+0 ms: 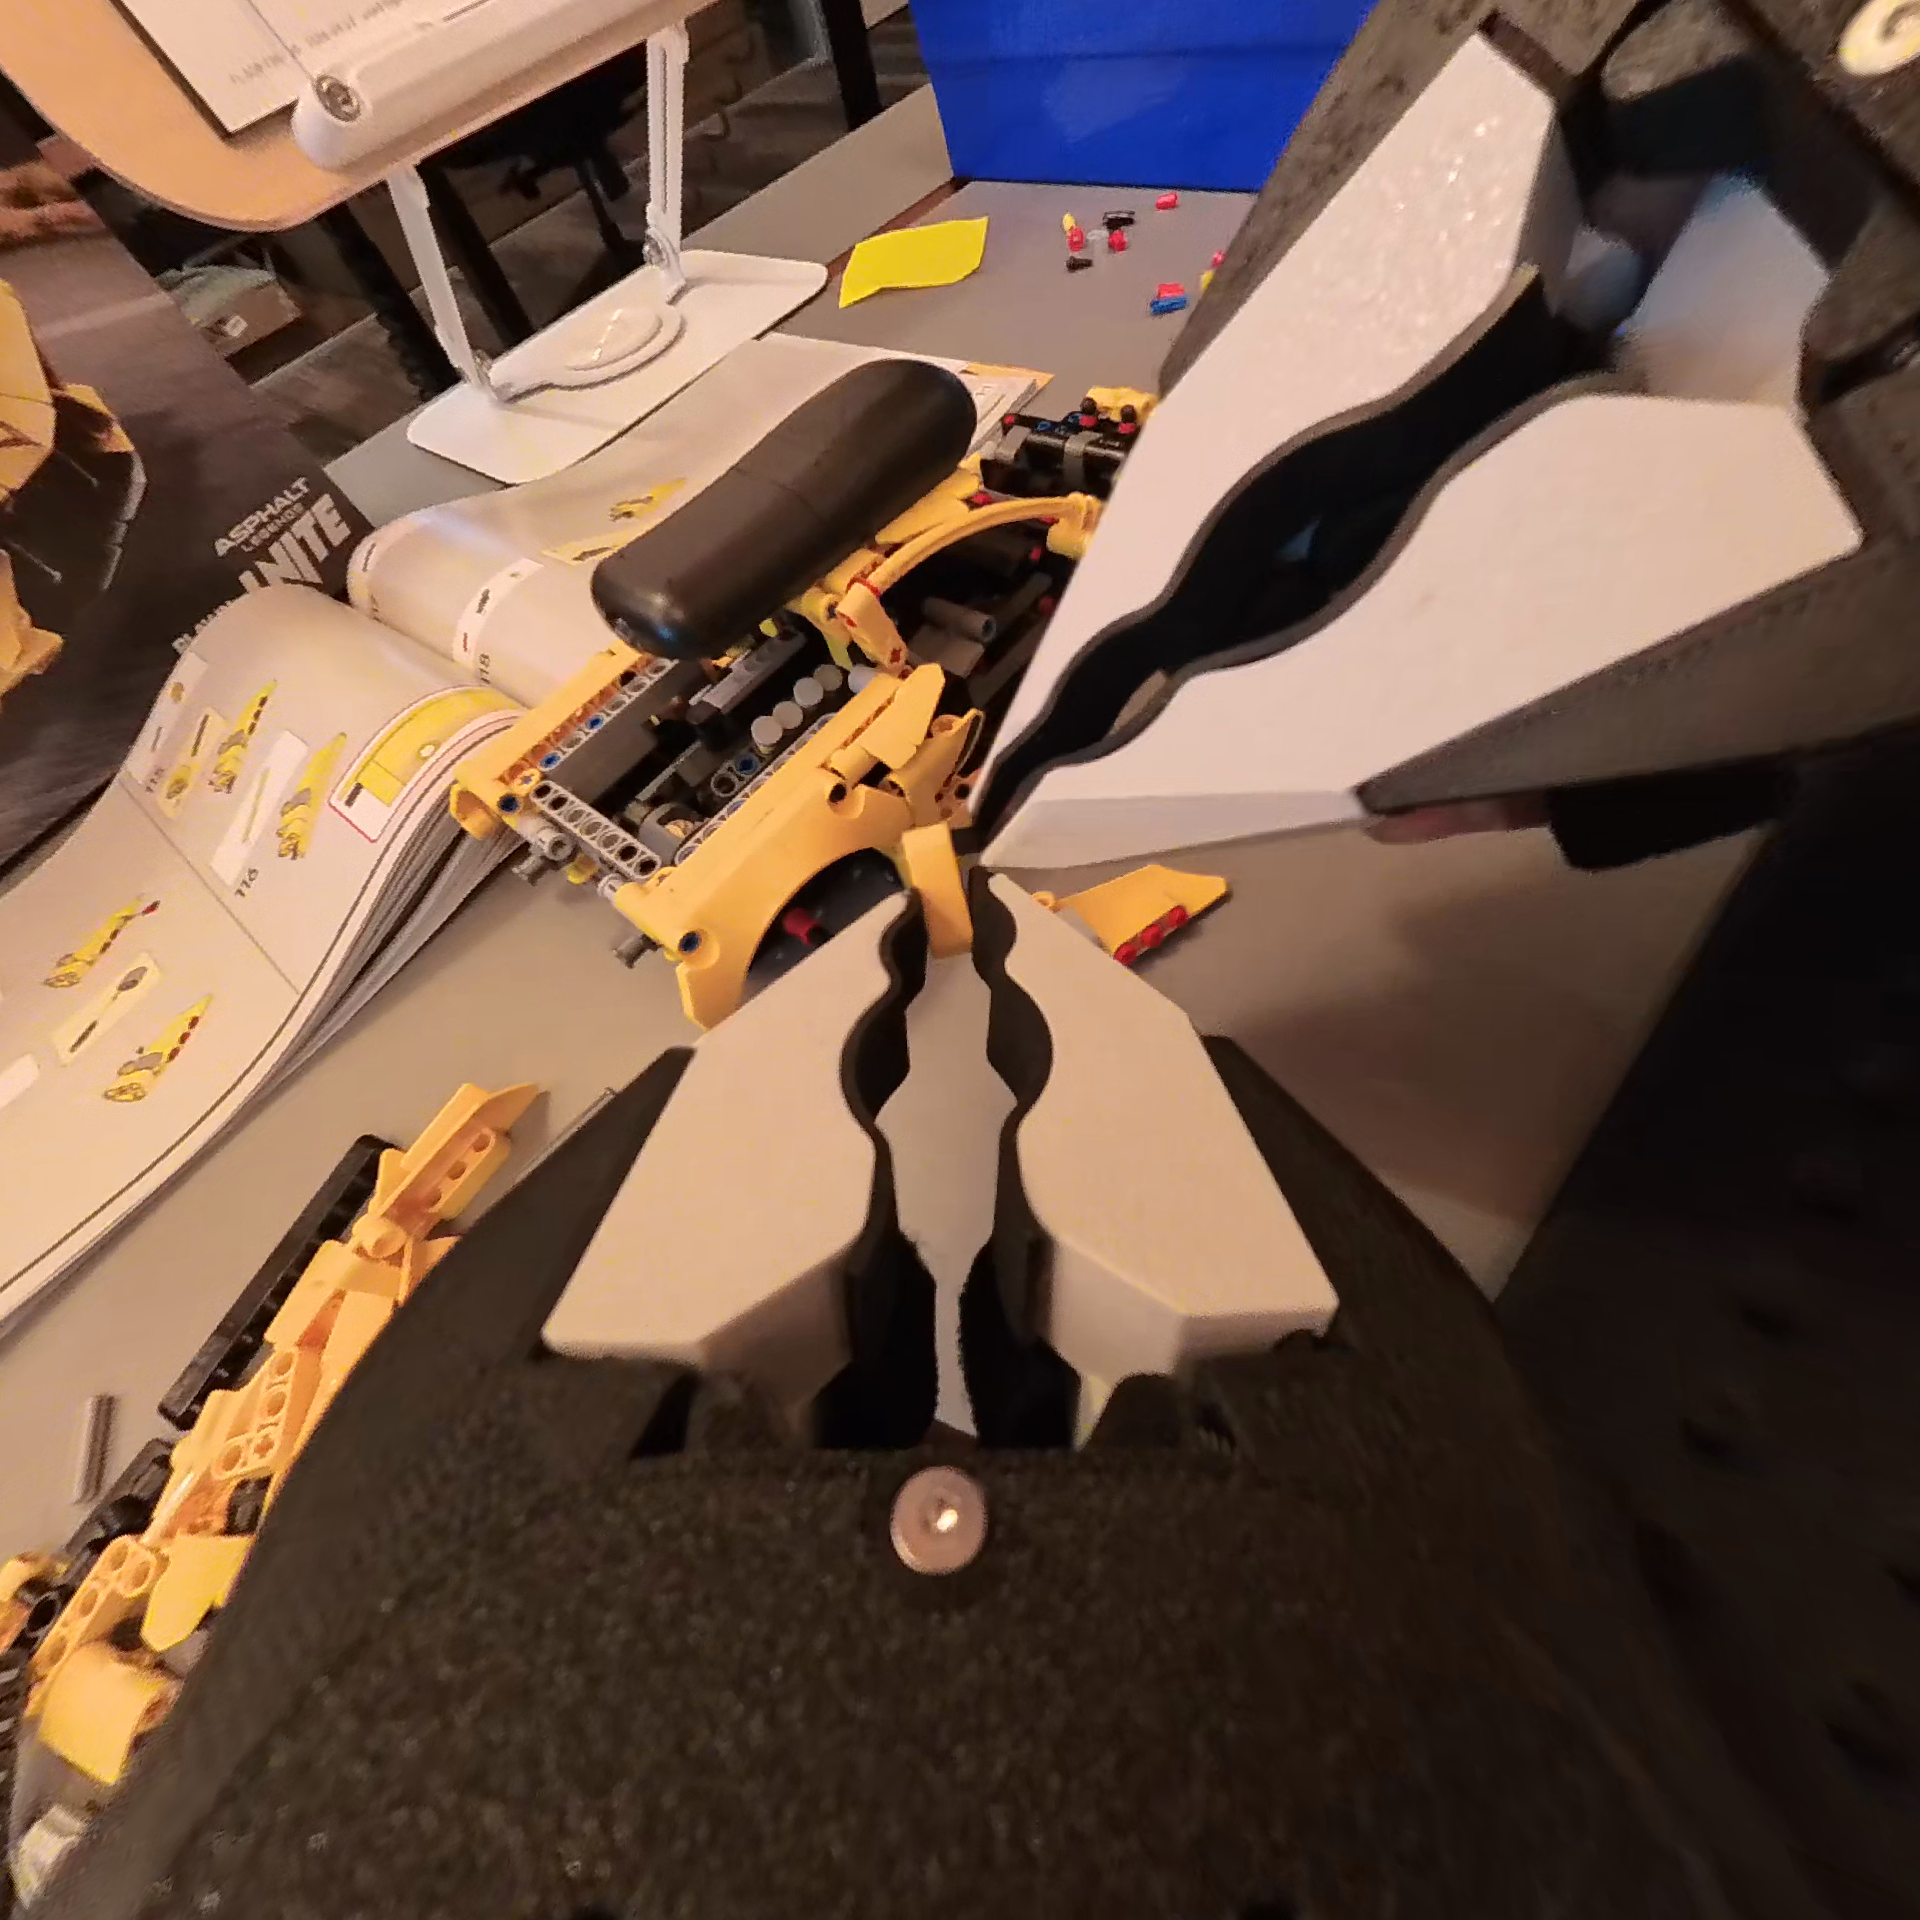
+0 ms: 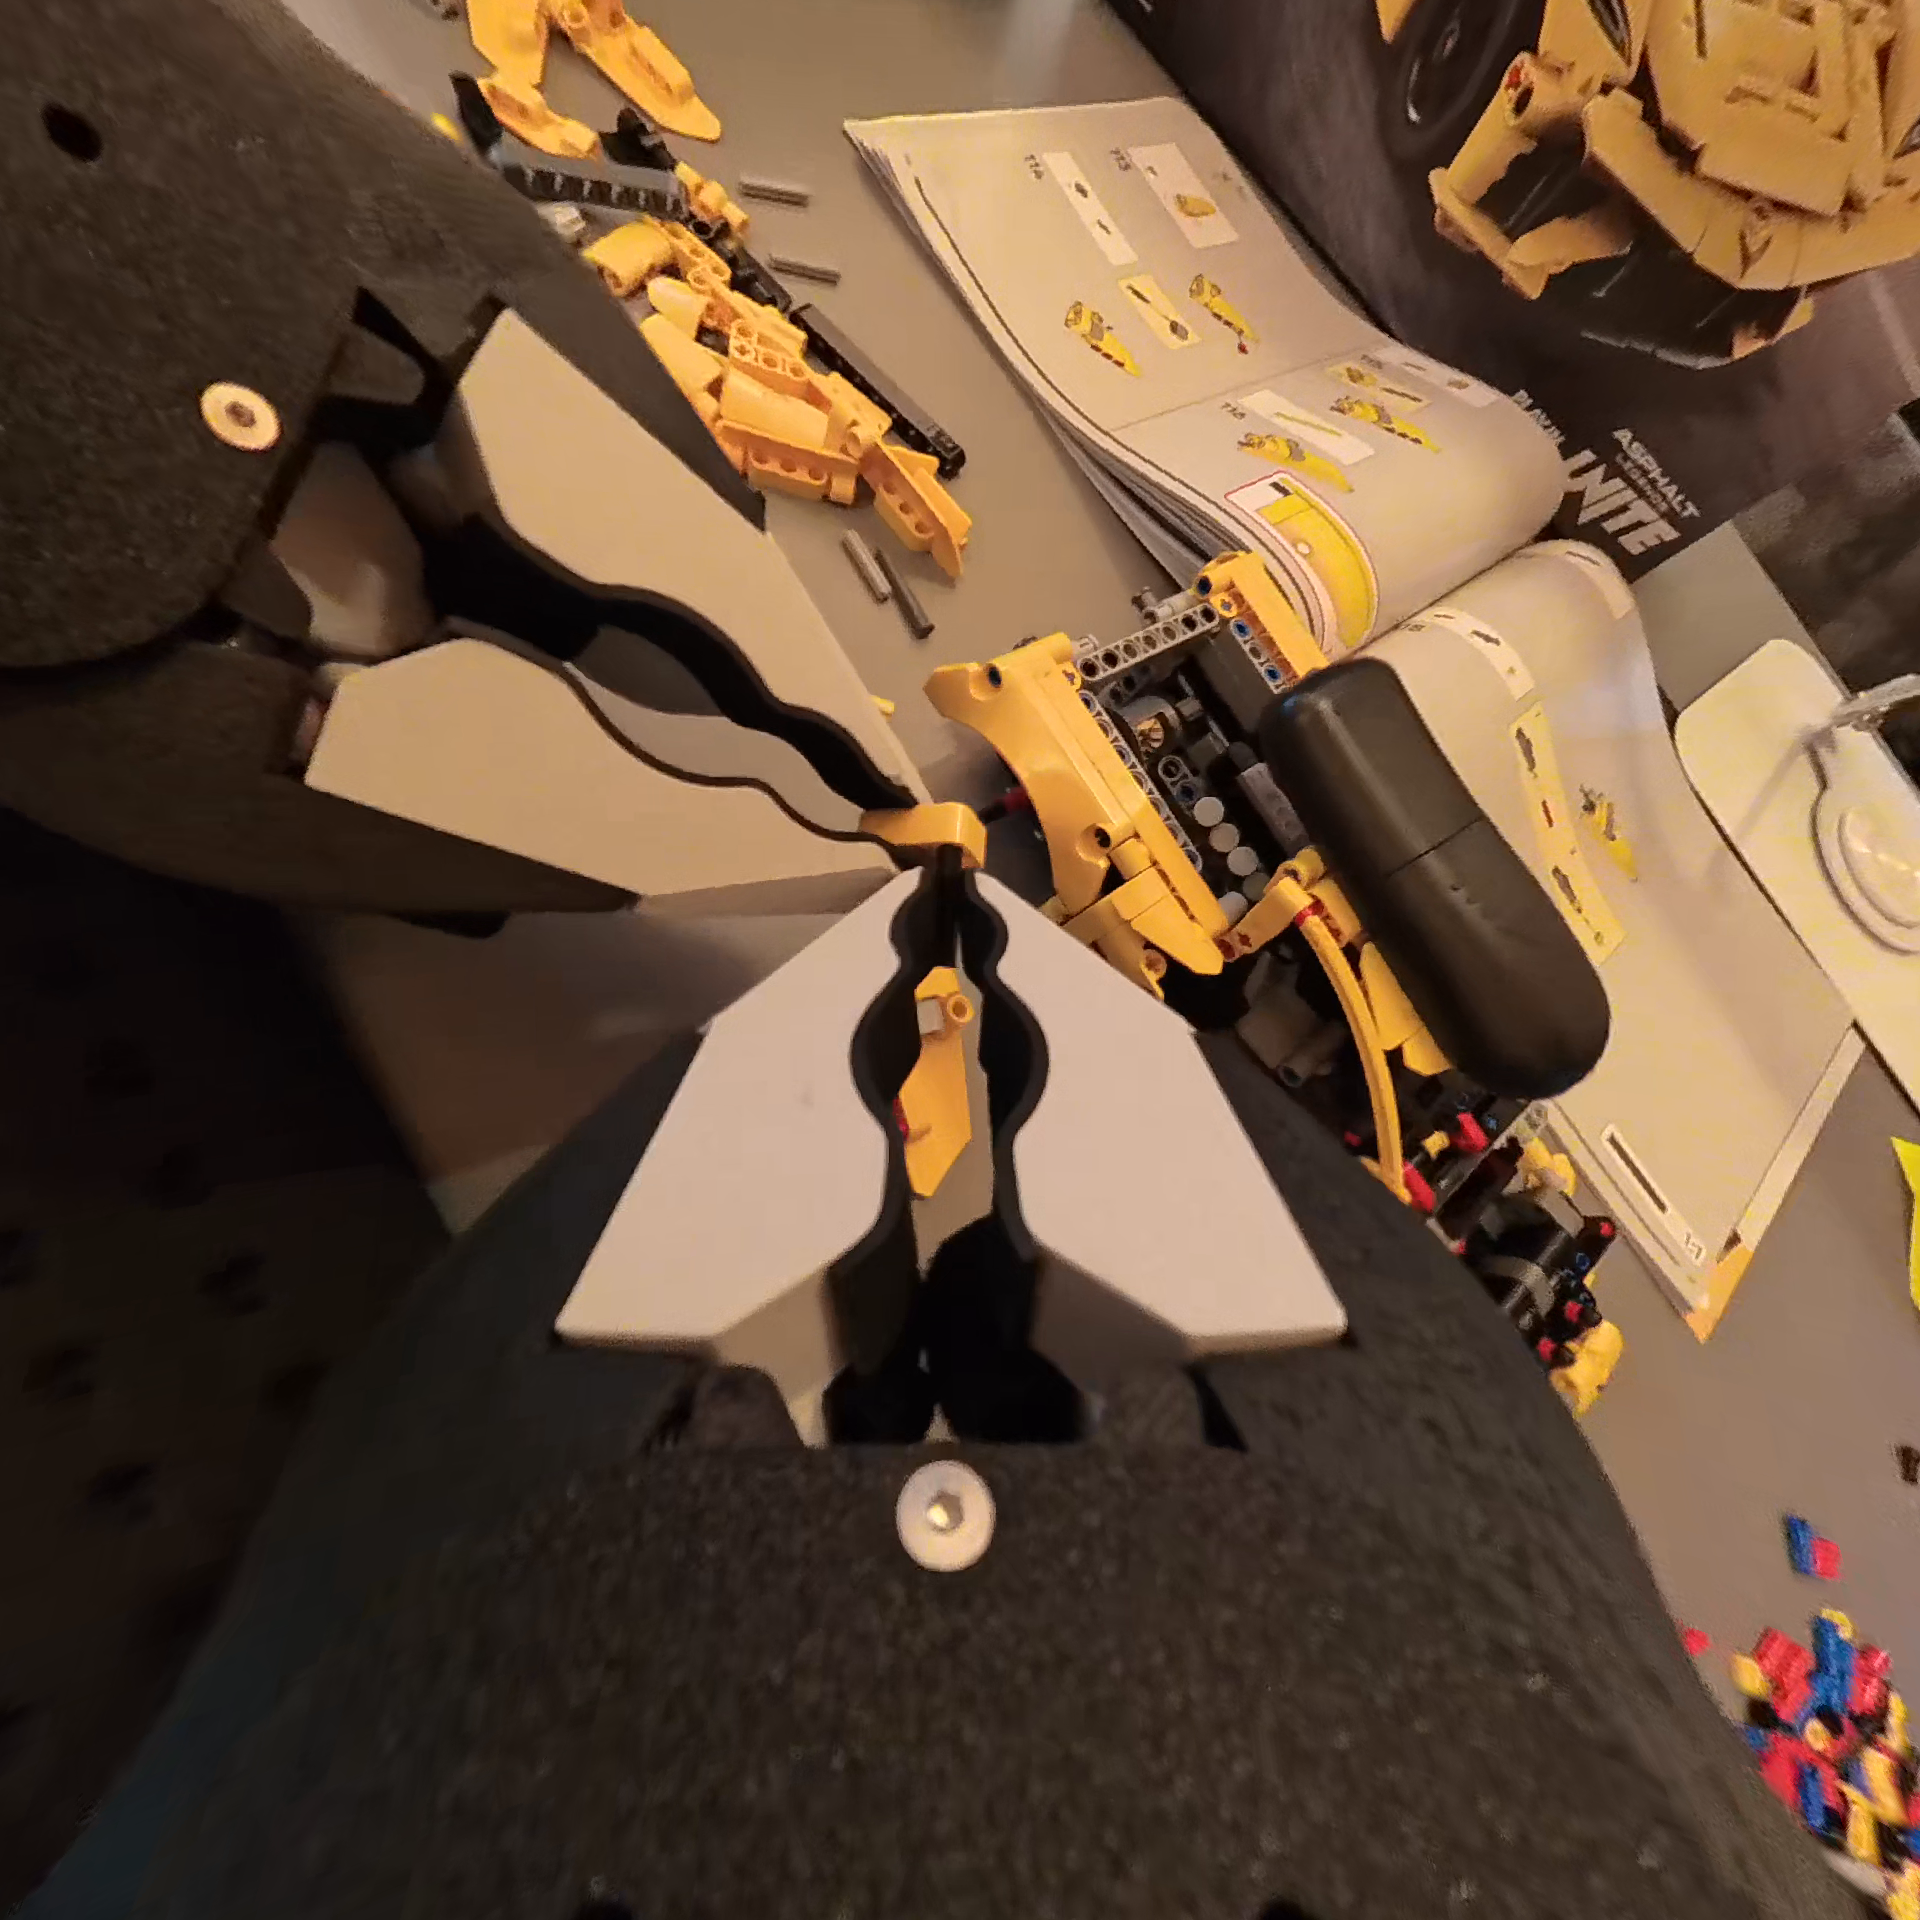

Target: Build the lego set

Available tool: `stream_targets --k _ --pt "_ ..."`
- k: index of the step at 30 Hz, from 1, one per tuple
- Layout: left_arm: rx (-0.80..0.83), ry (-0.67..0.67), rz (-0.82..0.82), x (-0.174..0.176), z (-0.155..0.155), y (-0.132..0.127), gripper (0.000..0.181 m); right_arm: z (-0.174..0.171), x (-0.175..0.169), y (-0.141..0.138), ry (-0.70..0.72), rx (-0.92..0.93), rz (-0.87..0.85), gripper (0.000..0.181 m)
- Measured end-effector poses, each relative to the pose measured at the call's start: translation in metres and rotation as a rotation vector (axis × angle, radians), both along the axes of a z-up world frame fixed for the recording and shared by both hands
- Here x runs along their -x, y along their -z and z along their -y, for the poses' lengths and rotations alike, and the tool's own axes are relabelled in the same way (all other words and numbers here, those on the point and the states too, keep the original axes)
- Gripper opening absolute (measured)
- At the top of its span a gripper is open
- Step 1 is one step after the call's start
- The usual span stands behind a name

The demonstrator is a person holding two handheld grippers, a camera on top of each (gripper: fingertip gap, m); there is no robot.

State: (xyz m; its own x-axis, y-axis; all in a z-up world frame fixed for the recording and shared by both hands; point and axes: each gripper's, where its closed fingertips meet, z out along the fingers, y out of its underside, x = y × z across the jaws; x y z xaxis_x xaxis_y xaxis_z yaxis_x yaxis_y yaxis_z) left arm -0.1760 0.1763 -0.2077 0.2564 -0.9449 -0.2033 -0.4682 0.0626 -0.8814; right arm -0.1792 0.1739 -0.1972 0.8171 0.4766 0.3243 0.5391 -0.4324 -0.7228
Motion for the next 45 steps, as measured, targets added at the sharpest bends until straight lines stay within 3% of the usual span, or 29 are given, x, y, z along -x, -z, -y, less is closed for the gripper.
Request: stream_targets --k 1,5,11,15,19,23,35,40,45 --pt "0.001 0.010 0.004 0.000 0.001 -0.001 0.007 0.001 0.001 -0.001 -0.009 0.006 -0.041 0.001" --pt "-0.038 0.048 0.004 -0.002 0.007 -0.003 0.007 0.007 0.000 -0.002 -0.027 0.111 -0.334 0.001" --pt "-0.024 0.069 0.009 -0.004 0.009 -0.002 0.007 0.008 -0.001 -0.001 -0.024 0.043 -0.182 0.001" --pt "0.153 0.077 0.130 0.000 0.006 -0.014 0.007 0.006 0.004 -0.014 -0.035 0.009 -0.317 0.003" --pt "0.245 0.050 0.215 0.006 -0.003 -0.023 0.007 0.010 0.002 -0.031 -0.066 -0.042 -0.424 0.020" --pt "0.307 0.047 0.278 0.008 -0.006 -0.031 0.007 0.015 -0.004 -0.036 -0.069 -0.067 -0.498 0.020" --pt "0.285 0.062 0.275 0.006 -0.001 -0.032 0.007 0.004 0.010 -0.029 -0.055 -0.078 -0.520 0.003" --pt "0.162 0.049 0.222 0.005 -0.002 -0.028 0.007 0.005 0.007 -0.027 -0.044 -0.043 -0.534 0.003" --pt "0.184 0.055 0.215 0.004 0.000 -0.025 0.007 0.007 0.006 -0.029 -0.045 -0.025 -0.565 0.005"
